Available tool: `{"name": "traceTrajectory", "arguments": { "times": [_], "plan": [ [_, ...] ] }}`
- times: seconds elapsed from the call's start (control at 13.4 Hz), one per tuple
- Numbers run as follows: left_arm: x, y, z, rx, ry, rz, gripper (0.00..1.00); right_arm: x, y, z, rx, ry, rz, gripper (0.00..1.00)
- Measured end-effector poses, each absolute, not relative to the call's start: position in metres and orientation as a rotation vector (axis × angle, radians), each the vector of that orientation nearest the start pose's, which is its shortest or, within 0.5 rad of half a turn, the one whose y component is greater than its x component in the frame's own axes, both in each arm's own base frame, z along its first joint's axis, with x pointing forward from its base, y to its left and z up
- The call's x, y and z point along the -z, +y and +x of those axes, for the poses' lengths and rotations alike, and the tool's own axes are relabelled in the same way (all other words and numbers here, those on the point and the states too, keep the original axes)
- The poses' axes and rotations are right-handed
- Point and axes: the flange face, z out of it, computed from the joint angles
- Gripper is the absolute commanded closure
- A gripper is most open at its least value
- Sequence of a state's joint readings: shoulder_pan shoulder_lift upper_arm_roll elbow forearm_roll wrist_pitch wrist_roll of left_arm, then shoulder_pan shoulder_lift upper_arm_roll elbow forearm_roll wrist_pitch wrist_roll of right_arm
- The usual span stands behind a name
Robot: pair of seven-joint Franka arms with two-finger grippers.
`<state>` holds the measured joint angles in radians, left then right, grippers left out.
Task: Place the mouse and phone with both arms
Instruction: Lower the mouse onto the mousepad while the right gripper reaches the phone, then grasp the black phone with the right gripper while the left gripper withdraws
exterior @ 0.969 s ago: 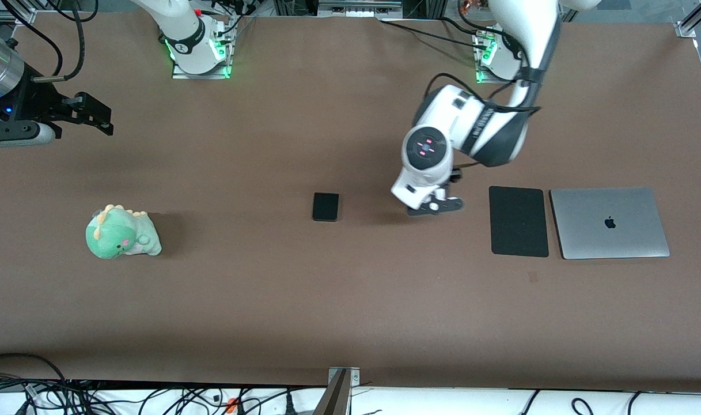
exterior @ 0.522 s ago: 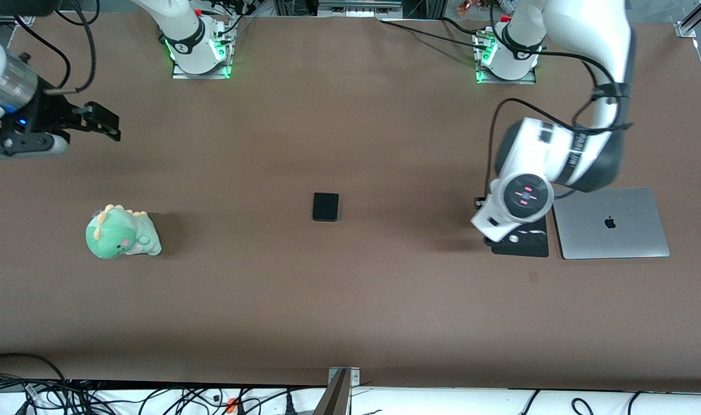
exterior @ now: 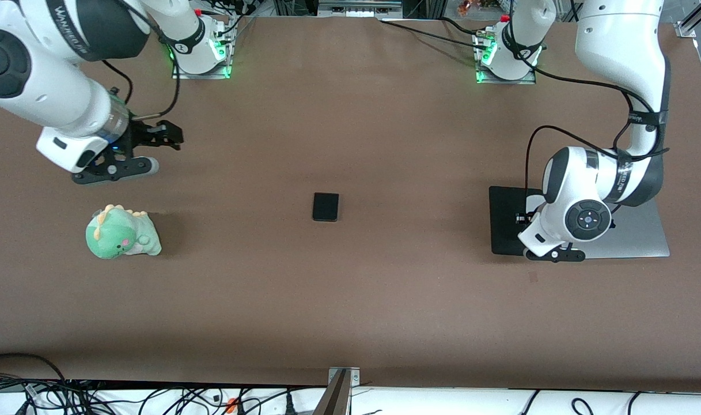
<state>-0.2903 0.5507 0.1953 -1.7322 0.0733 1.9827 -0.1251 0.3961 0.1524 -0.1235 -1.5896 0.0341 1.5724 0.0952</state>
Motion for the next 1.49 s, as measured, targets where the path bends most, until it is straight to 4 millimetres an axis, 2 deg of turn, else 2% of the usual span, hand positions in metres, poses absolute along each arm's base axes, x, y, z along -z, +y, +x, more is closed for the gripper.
{"name": "traceTrajectory", "arguments": {
  "times": [0.15,0.3,0.37,0.45,0.52,0.6,0.75,0.97,1.04,1.12,1.19,1.49],
  "plan": [
    [-0.223,-0.063,0.620,-0.330,0.049,-2.936,0.68,-0.502,0.212,0.568,-0.210,-0.151,-3.118,0.00],
    [-0.199,-0.058,0.607,-0.250,0.056,-2.956,0.68,-0.452,0.281,0.563,-0.166,-0.033,-3.136,0.00],
    [-0.186,-0.054,0.600,-0.201,0.059,-2.968,0.64,-0.420,0.322,0.555,-0.142,0.002,-3.144,0.00],
    [-0.177,-0.052,0.593,-0.162,0.062,-2.977,0.53,-0.390,0.355,0.547,-0.121,0.010,-3.149,0.00],
    [-0.171,-0.050,0.587,-0.135,0.063,-2.982,0.07,-0.362,0.382,0.540,-0.099,0.026,-3.153,0.00],
    [-0.173,-0.050,0.586,-0.119,0.063,-2.986,0.00,-0.334,0.403,0.534,-0.070,0.071,-3.151,0.00],
    [-0.172,-0.049,0.584,-0.121,0.061,-2.987,0.00,-0.287,0.429,0.529,-0.007,0.150,-3.135,0.00],
    [-0.179,-0.045,0.586,-0.104,0.050,-2.991,0.00,-0.232,0.442,0.527,0.017,0.254,-3.098,0.00],
    [-0.192,-0.045,0.590,-0.089,0.045,-2.995,0.00,-0.218,0.442,0.528,0.004,0.282,-3.085,0.00],
    [-0.214,-0.046,0.595,-0.097,0.036,-2.997,0.00,-0.208,0.442,0.529,-0.005,0.300,-3.078,0.00],
    [-0.244,-0.047,0.601,-0.134,0.024,-2.995,0.00,-0.200,0.443,0.530,-0.011,0.307,-3.079,0.00],
    [-0.393,-0.053,0.628,-0.269,0.067,-2.983,0.00,-0.182,0.449,0.529,-0.025,0.302,-3.089,0.00]
  ]
}}
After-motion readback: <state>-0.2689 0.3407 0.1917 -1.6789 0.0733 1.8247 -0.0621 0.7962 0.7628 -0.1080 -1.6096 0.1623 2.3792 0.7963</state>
